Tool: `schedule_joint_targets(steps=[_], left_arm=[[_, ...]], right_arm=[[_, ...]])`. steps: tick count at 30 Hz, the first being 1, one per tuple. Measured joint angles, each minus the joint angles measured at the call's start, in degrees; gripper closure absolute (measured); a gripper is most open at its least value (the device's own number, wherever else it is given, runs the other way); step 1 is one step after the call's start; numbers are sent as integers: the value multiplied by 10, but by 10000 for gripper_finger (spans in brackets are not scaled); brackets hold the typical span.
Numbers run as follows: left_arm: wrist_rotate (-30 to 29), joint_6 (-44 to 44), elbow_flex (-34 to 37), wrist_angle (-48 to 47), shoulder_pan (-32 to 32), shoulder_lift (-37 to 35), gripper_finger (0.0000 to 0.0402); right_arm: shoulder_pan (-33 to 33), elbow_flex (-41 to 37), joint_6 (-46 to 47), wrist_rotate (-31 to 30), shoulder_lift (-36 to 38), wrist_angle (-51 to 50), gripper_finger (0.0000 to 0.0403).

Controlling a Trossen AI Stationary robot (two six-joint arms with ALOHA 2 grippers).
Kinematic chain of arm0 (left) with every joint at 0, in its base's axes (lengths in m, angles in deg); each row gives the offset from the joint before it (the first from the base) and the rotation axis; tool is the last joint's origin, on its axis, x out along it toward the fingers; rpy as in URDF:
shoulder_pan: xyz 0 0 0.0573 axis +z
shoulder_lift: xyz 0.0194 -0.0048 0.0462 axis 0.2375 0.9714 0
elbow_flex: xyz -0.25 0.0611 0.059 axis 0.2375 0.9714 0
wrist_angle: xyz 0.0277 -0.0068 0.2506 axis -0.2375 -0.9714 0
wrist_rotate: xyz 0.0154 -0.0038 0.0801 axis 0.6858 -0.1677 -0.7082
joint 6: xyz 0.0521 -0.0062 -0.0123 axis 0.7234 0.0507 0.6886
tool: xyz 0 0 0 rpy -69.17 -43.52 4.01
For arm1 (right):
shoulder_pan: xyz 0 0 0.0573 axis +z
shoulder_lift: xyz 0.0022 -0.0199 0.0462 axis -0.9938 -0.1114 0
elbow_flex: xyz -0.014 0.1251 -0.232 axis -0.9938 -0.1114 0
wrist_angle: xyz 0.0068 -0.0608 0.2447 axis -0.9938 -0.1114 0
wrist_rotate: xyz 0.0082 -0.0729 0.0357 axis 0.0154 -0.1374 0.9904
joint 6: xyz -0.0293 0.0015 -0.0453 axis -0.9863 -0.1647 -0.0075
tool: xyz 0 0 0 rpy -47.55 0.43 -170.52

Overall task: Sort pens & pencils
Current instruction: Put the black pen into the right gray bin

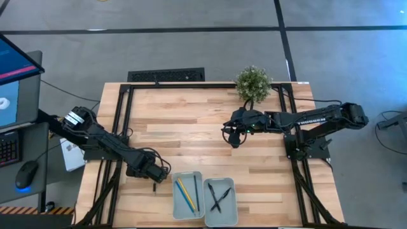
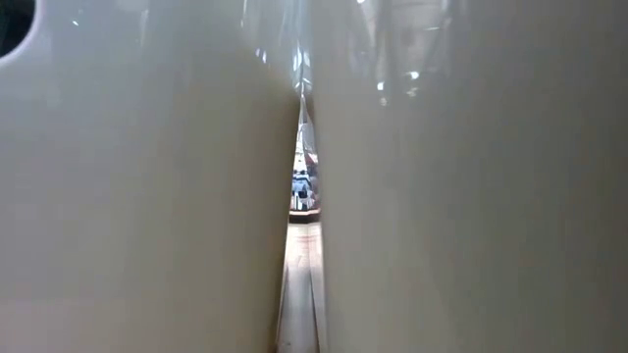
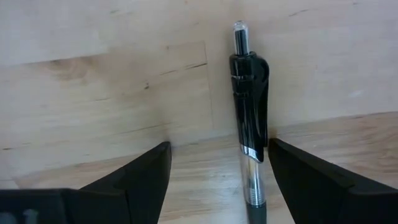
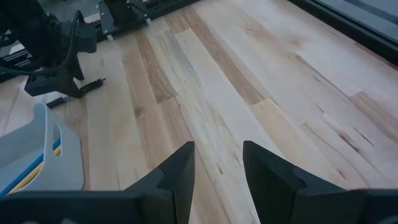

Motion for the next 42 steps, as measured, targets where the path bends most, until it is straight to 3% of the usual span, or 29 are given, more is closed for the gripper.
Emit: schedule_joint_targets(steps=[19, 42], left_arm=[[-6, -9, 0, -6, 4, 1, 148], [4, -13, 0, -4, 9, 2, 280]], right_arm=[[0, 0, 0, 0, 0, 0, 246], [0, 0, 0, 0, 0, 0, 246]])
